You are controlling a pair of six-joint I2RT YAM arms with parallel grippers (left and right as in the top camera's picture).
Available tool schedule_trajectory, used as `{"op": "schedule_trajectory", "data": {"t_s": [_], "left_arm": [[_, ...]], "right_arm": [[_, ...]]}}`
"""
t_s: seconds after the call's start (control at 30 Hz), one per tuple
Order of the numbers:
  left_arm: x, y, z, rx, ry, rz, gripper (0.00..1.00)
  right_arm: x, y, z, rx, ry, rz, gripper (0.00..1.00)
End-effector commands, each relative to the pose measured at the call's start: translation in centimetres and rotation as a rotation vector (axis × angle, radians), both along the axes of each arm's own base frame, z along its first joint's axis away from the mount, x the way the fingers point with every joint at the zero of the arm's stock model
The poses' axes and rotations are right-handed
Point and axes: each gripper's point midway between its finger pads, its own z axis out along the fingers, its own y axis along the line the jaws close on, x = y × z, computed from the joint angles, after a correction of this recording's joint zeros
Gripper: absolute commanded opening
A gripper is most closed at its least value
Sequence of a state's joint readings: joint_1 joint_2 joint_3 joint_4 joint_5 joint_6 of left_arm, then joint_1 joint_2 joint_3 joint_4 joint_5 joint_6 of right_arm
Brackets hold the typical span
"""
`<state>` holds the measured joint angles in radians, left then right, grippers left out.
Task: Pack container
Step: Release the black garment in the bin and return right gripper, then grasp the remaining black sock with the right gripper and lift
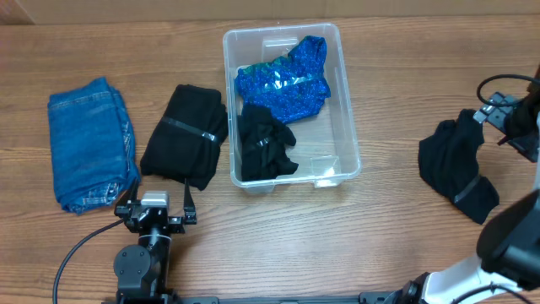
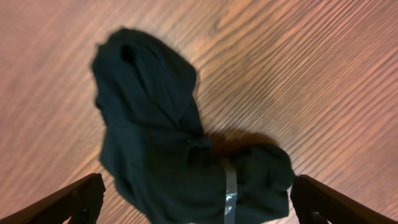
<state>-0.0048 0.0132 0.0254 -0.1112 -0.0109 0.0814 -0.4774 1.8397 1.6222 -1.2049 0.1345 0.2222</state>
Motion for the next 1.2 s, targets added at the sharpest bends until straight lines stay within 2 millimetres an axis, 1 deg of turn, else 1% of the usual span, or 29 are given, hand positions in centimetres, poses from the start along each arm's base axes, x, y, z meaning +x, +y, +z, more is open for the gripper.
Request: {"op": "schedule_trajectory", "data": {"t_s": [0.0, 0.03, 0.07, 0.13, 0.27, 0.37, 0.43, 0.53, 0.6, 0.63, 0.67, 0.73, 0.77, 0.8, 0.83, 0.9, 0.93, 0.97, 1.03, 1.07, 1.1, 1.17], "left_arm": [[0.0, 0.0, 0.0, 0.008, -0.005, -0.003, 1.0], [0.0, 0.0, 0.0, 0.008, -0.005, -0.003, 1.0], [0.0, 0.0, 0.0, 0.008, -0.005, -0.003, 1.0], [0.0, 0.0, 0.0, 0.008, -0.005, -0.003, 1.0], [0.0, 0.0, 0.0, 0.008, -0.005, -0.003, 1.0], [0.0, 0.0, 0.0, 0.008, -0.005, -0.003, 1.0], [0.0, 0.0, 0.0, 0.008, -0.005, -0.003, 1.0], [0.0, 0.0, 0.0, 0.008, -0.005, -0.003, 1.0], [0.0, 0.0, 0.0, 0.008, -0.005, -0.003, 1.0], [0.0, 0.0, 0.0, 0.008, -0.005, -0.003, 1.0], [0.0, 0.0, 0.0, 0.008, -0.005, -0.003, 1.0], [0.0, 0.0, 0.0, 0.008, -0.005, -0.003, 1.0], [0.0, 0.0, 0.0, 0.008, -0.005, -0.003, 1.0], [0.0, 0.0, 0.0, 0.008, -0.005, -0.003, 1.0], [0.0, 0.0, 0.0, 0.008, -0.005, -0.003, 1.0], [0.0, 0.0, 0.0, 0.008, -0.005, -0.003, 1.0], [0.0, 0.0, 0.0, 0.008, -0.005, -0.003, 1.0], [0.0, 0.0, 0.0, 0.008, -0.005, -0.003, 1.0], [0.0, 0.0, 0.0, 0.008, -0.005, -0.003, 1.0], [0.0, 0.0, 0.0, 0.008, -0.005, -0.003, 1.0], [0.0, 0.0, 0.0, 0.008, -0.005, -0.003, 1.0], [0.0, 0.0, 0.0, 0.008, -0.005, -0.003, 1.0]], "right_arm": [[0.3, 0.4, -2.7, 0.054, 0.049, 0.018, 1.0], [0.3, 1.0, -3.7, 0.098, 0.064, 0.024, 1.0], [0.0, 1.7, -4.9, 0.137, 0.093, 0.026, 1.0], [-1.0, 2.3, -6.8, 0.166, 0.143, 0.026, 1.0], [-2.1, 2.9, -10.5, 0.184, 0.173, 0.021, 1.0], [-2.4, 3.1, -11.7, 0.183, 0.167, -0.004, 1.0], [-2.7, 3.3, -12.0, 0.187, 0.175, -0.006, 1.0], [-3.1, 3.5, -12.3, 0.196, 0.18, -0.073, 0.99], [-3.5, 3.9, -12.7, 0.21, 0.186, -0.083, 0.9], [-3.5, 4.0, -12.9, 0.216, 0.187, -0.082, 0.83], [-3.5, 4.2, -12.9, 0.227, 0.182, -0.082, 0.72], [-3.2, 4.6, -12.9, 0.25, 0.17, -0.079, 0.59], [-3.1, 4.8, -12.8, 0.26, 0.164, -0.079, 0.5], [-2.9, 5.0, -12.7, 0.273, 0.157, -0.078, 0.37], [-2.6, 5.0, -12.4, 0.281, 0.15, -0.077, 0.25], [-2.0, 4.7, -11.3, 0.275, 0.137, -0.075, 0.06], [-1.5, 4.4, -10.6, 0.27, 0.127, -0.074, 0.04], [-1.0, 4.2, -9.7, 0.265, 0.116, -0.07, 0.04], [0.3, 3.9, -7.4, 0.268, 0.082, -0.053, 0.04], [1.4, 4.3, -5.5, 0.3, 0.04, 0.006, 0.04], [2.2, 5.0, -4.1, 0.335, 0.0, 0.053, 0.04], [3.1, 5.7, -1.1, 0.37, -0.061, 0.08, 0.04]]}}
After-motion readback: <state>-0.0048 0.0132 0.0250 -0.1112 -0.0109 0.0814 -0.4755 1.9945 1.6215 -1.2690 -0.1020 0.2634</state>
